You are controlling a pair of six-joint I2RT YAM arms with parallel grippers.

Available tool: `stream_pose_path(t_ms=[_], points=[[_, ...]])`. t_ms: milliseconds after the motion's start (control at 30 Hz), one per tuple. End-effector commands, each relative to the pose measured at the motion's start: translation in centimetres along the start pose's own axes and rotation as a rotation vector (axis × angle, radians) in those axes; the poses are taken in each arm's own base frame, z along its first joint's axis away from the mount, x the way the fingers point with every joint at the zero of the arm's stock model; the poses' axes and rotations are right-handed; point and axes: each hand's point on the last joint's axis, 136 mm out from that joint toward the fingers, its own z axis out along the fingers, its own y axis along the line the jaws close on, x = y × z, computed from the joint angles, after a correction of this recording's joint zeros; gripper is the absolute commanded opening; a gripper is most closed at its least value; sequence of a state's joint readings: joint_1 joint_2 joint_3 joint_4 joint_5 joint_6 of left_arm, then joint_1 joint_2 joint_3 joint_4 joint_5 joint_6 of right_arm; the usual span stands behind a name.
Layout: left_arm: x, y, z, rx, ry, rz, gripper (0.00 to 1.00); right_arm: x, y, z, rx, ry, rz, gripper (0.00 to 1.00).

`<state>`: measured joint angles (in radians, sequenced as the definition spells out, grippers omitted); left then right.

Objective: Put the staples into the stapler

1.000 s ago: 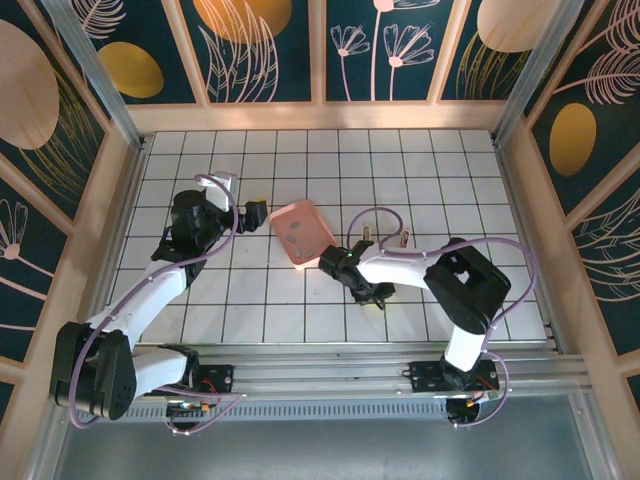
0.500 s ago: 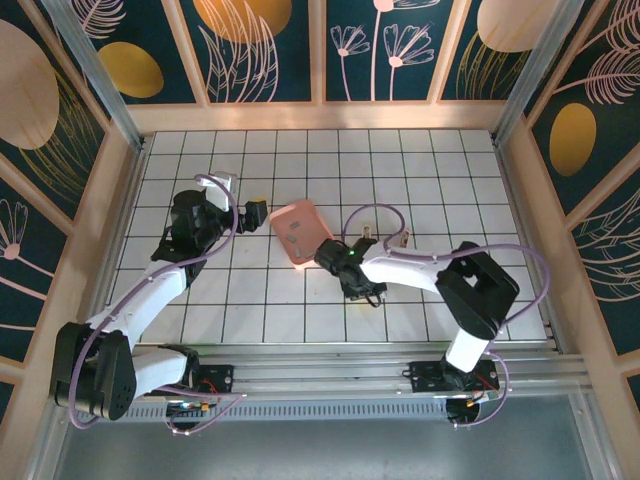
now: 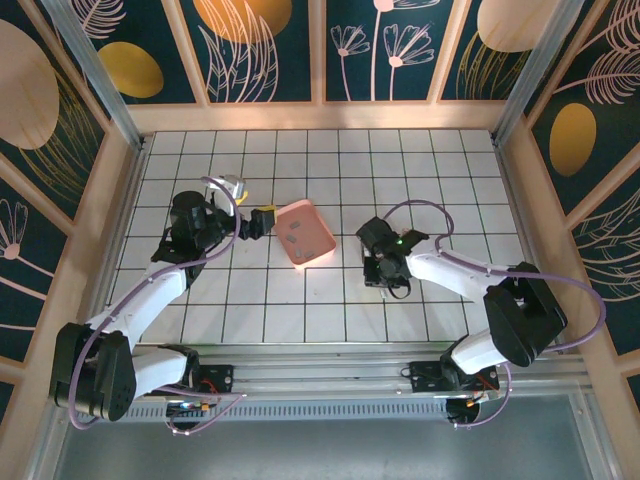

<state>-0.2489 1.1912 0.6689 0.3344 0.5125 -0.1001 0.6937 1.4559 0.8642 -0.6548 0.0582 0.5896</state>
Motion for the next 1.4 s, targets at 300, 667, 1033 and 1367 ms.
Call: stream_pose_path(t_ms=[300, 667, 1033, 1367], points=[[0.6, -6.1, -0.5, 0.356, 0.031, 0.105, 0.95, 0.0, 0.0, 0.5, -0.037, 0.064, -0.030, 0.35], [2.4, -5.1, 0.0, 0.311, 0.126, 0.129, 0.95, 0.3, -0.8, 1.3, 0.000, 0.108, -0.037, 0.34], [2.5, -5.2, -0.1, 0.313, 0.125, 0.130, 0.95, 1.1, -1.8, 1.6, -0.010, 0.153, -0.048, 0.33], [2.5, -5.4, -0.1, 0.319, 0.125, 0.128, 0.95, 1.3, -1.9, 1.9, -0.012, 0.166, -0.051, 0.33]])
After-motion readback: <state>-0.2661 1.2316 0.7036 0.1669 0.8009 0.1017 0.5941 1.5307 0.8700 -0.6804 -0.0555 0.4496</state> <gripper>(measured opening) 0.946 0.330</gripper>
